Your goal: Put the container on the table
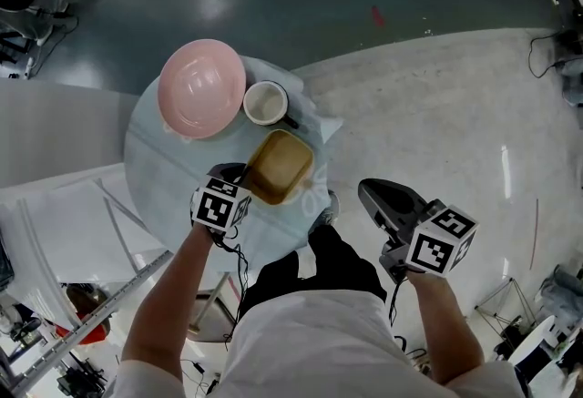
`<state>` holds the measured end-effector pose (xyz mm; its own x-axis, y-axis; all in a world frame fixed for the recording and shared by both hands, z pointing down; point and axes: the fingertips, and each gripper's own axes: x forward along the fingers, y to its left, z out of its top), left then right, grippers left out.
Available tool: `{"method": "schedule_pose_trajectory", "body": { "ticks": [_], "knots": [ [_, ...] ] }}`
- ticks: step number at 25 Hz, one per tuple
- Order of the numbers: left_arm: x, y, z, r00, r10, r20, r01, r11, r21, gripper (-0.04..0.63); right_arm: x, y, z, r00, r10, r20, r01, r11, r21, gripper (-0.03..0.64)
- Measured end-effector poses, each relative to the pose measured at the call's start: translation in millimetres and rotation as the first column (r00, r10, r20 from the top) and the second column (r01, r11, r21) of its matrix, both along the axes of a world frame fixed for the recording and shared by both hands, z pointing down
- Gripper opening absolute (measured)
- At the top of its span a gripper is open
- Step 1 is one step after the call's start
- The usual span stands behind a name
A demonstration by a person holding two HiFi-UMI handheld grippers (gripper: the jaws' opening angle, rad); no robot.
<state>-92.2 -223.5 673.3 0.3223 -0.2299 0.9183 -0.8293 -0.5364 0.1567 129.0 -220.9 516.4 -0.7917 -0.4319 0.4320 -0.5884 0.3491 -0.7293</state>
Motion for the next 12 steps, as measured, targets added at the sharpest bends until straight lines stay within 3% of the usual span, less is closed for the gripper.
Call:
{"method": "schedule_pose_trajectory", "body": {
  "ticks": [12],
  "knots": [
    [1.8,-3.5,7.2,0.998,0.024,0.064,-0.024,1.000,-0.009,0.032,4.6,1.3,4.8,1.000,0.008,0.013,-0.008,1.000,-0.015,0.026]
  ]
}}
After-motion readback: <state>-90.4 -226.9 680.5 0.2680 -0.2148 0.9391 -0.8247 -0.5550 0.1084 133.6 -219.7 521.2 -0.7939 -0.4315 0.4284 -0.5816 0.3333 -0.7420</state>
